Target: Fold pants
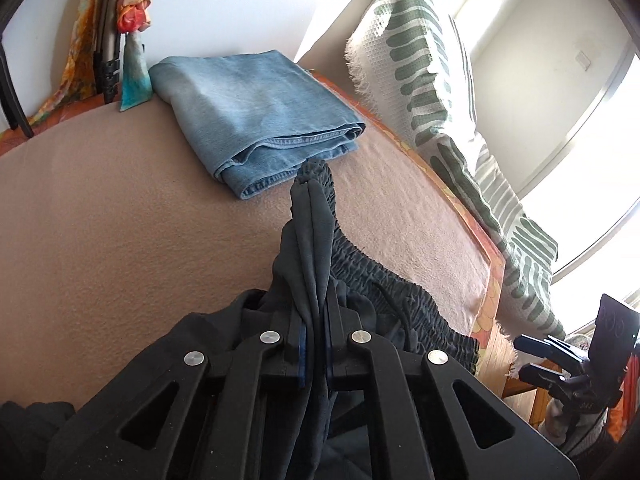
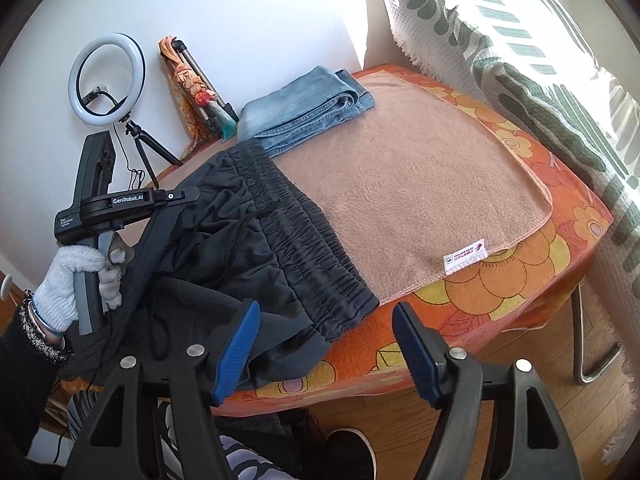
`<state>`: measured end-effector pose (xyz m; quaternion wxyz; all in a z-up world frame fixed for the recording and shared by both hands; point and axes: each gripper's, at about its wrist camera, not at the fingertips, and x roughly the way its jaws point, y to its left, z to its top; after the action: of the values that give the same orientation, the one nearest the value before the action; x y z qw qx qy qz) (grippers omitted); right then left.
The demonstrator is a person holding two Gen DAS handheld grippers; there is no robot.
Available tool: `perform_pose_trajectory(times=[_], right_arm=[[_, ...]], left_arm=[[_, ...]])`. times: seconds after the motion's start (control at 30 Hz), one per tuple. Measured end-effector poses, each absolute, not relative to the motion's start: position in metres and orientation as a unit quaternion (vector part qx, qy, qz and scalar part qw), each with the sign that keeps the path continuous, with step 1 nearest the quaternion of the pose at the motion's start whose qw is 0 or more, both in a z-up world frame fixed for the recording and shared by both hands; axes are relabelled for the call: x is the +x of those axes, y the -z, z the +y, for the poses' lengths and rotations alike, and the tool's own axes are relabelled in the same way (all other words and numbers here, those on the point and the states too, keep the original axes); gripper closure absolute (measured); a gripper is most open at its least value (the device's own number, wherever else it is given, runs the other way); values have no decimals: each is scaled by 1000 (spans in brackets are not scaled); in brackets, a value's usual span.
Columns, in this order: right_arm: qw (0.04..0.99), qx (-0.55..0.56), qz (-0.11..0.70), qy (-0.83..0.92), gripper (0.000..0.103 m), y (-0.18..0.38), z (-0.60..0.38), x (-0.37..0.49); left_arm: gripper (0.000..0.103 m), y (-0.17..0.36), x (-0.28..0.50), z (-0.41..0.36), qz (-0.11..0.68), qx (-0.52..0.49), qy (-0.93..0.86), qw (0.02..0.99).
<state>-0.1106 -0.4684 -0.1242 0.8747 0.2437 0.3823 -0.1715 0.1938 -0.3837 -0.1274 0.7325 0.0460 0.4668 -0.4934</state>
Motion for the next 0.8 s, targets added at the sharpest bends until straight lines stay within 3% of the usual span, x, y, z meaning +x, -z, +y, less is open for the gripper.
perform_pose_trajectory(times=[0.33, 0.57, 0.7, 0.8], right_arm=[[866, 375, 318, 94, 32, 112, -503, -97], [822, 484, 299, 31, 34, 146, -513, -74], [804, 513, 298, 38, 60, 163, -517, -69], [799, 494, 336, 63, 59, 173, -517, -63]], left_arm=[[99, 116, 97, -387, 473, 112, 585, 649], [99, 131, 66, -398, 478, 175, 596, 621], [99, 136, 50, -400, 470, 210, 602, 611], [99, 136, 45, -401, 467, 217, 605, 607]])
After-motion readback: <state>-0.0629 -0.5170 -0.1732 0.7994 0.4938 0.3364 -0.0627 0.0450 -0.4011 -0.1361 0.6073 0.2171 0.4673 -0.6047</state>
